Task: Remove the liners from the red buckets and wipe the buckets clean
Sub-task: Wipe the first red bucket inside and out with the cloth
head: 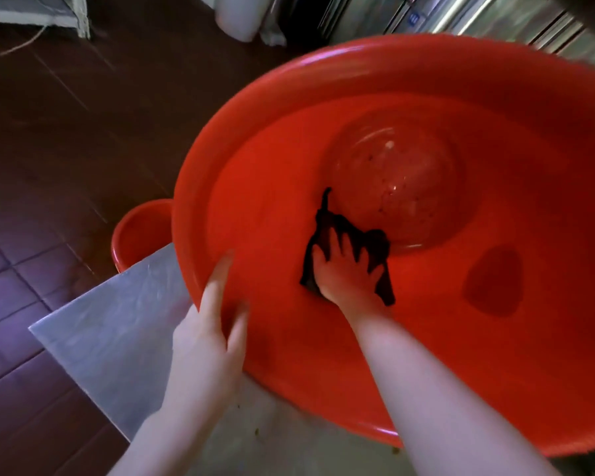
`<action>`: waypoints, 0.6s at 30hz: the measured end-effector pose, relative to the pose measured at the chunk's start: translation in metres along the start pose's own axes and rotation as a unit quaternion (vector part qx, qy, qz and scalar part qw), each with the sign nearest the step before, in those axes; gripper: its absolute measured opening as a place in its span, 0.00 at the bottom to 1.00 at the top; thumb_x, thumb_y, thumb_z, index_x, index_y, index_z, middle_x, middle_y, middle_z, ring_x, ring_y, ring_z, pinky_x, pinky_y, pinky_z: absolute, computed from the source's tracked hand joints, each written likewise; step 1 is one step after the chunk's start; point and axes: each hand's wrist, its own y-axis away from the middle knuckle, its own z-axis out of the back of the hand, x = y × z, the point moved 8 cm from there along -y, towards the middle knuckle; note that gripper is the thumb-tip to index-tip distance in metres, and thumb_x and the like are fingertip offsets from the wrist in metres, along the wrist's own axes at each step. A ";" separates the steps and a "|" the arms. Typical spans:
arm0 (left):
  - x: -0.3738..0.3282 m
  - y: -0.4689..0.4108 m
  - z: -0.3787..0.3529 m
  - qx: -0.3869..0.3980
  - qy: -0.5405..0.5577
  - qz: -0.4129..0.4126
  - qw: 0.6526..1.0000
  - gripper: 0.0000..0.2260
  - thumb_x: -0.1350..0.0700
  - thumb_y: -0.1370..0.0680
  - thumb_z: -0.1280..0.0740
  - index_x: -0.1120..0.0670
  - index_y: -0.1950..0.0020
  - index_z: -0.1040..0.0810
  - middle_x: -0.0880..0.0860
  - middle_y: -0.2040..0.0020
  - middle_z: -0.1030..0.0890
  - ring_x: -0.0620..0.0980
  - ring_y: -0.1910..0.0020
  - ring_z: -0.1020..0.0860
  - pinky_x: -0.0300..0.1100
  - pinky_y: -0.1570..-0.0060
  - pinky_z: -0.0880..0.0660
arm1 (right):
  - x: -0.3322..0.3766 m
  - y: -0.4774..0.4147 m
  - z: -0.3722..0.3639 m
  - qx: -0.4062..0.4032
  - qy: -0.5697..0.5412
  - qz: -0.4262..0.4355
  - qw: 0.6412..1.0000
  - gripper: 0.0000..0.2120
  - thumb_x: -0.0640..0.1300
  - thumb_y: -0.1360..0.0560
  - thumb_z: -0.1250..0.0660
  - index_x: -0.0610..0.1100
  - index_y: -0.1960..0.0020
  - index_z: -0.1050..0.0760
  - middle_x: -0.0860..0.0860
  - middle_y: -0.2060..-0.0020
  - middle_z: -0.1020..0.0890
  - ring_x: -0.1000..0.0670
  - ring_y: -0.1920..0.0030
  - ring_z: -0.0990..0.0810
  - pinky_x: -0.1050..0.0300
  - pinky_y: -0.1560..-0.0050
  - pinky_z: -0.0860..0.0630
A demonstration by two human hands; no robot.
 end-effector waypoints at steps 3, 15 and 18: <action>0.006 0.003 -0.003 -0.021 -0.020 -0.003 1.000 0.22 0.41 0.22 0.44 0.23 0.30 0.45 0.54 0.47 0.20 0.53 0.50 0.23 0.45 0.52 0.30 | 0.010 0.022 -0.009 -0.004 -0.004 0.025 1.000 0.29 0.63 0.19 0.56 0.59 0.22 0.61 0.57 0.21 0.56 0.43 0.21 0.57 0.33 0.27 0.59; 0.012 0.001 -0.002 0.004 0.023 0.013 1.000 0.21 0.35 0.24 0.49 0.23 0.30 0.45 0.53 0.45 0.19 0.51 0.47 0.23 0.41 0.48 0.29 | 0.044 0.028 -0.002 -0.047 -0.082 0.054 0.994 0.28 0.63 0.19 0.55 0.61 0.22 0.60 0.57 0.21 0.54 0.46 0.21 0.54 0.36 0.26 0.55; 0.004 0.003 -0.002 0.023 0.001 -0.009 1.000 0.22 0.38 0.23 0.45 0.25 0.29 0.43 0.49 0.40 0.22 0.41 0.44 0.28 0.24 0.46 0.35 | 0.036 -0.007 0.002 -0.046 -0.144 -0.008 0.989 0.28 0.63 0.19 0.54 0.61 0.22 0.58 0.57 0.21 0.52 0.45 0.21 0.54 0.34 0.26 0.58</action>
